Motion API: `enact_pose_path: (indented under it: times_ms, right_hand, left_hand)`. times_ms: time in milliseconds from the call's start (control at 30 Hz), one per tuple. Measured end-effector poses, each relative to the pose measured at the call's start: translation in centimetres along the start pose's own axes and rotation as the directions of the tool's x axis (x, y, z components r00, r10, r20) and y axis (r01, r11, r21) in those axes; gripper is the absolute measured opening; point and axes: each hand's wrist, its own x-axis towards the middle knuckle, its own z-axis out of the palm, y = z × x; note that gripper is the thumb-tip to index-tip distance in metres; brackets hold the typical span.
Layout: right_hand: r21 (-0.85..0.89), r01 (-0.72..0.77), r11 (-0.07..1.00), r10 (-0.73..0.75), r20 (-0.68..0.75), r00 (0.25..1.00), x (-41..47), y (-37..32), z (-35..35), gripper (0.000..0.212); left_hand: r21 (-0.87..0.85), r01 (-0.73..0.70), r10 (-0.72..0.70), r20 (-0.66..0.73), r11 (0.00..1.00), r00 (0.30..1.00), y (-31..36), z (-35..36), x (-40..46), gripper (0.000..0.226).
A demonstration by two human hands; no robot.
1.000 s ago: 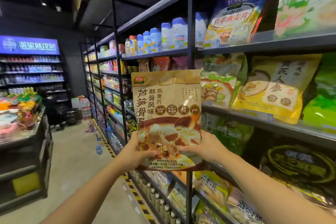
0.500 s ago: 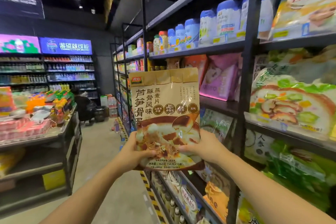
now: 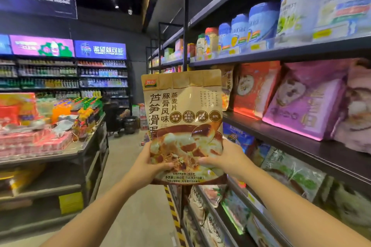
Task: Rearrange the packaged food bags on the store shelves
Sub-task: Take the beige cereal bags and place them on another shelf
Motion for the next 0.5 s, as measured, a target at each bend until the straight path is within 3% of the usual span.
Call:
enact_pose_path:
  times_ms: [133,333,500]
  right_hand:
    - [-0.016,-0.003,1.000,0.003,-0.014,1.000,6.7,0.9,2.6,0.096]
    - [-0.068,-0.034,0.997,0.032,-0.041,0.999,17.8,0.5,6.8,0.064]
    - [-0.089,-0.043,0.995,0.037,-0.072,0.997,26.7,-0.5,9.4,0.053]
  left_hand:
    - [0.015,-0.008,0.008,-0.010,1.000,1.000,-2.7,-2.7,6.2,0.074]
    - [0.045,-0.021,0.021,0.017,0.999,1.000,-6.9,-8.1,17.2,0.077]
    - [0.074,-0.045,0.040,0.067,0.996,0.997,-9.0,-12.7,26.6,0.079]
